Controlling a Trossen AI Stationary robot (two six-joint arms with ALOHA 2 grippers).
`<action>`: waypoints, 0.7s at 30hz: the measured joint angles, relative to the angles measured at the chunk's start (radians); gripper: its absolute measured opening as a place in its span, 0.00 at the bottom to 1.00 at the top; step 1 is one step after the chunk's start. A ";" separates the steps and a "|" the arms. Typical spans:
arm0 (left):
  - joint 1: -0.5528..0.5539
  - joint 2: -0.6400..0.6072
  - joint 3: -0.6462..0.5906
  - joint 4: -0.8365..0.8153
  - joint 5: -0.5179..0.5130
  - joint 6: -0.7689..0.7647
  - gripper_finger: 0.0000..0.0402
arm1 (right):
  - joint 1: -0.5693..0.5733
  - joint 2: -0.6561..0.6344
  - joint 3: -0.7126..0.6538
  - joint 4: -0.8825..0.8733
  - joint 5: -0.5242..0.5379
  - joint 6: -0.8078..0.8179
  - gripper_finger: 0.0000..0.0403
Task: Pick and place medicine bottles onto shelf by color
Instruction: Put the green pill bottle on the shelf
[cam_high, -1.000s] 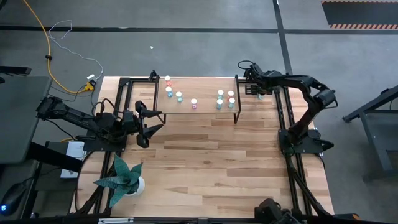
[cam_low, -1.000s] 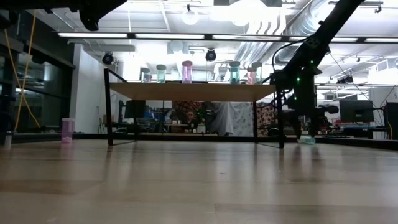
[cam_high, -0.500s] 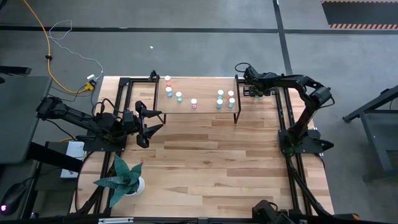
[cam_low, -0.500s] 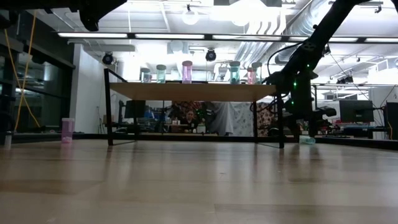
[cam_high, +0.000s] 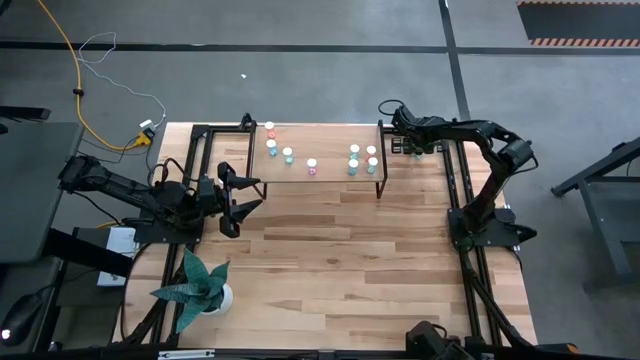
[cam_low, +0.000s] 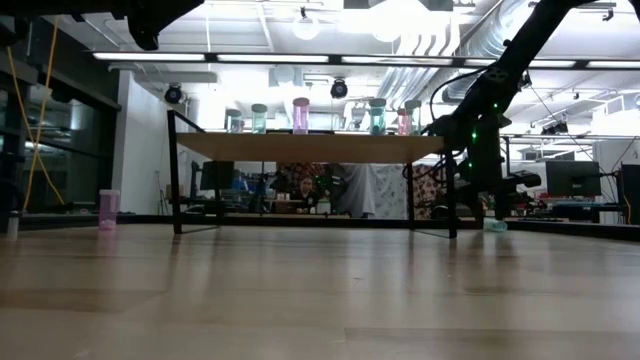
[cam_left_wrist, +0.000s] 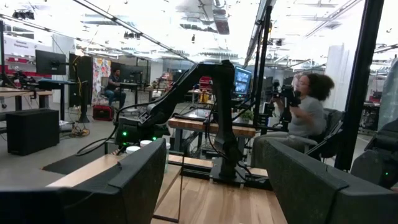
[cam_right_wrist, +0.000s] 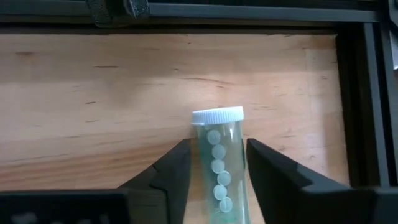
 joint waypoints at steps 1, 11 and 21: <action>0.000 0.000 0.000 0.000 0.000 0.000 0.64 | 0.000 0.000 0.000 0.001 0.000 0.000 0.34; 0.000 0.000 0.000 0.000 0.000 0.000 0.64 | 0.000 0.000 0.000 0.003 0.021 -0.003 0.21; 0.000 0.000 0.000 0.000 0.000 0.001 0.64 | 0.010 -0.134 0.000 -0.002 0.047 -0.060 0.21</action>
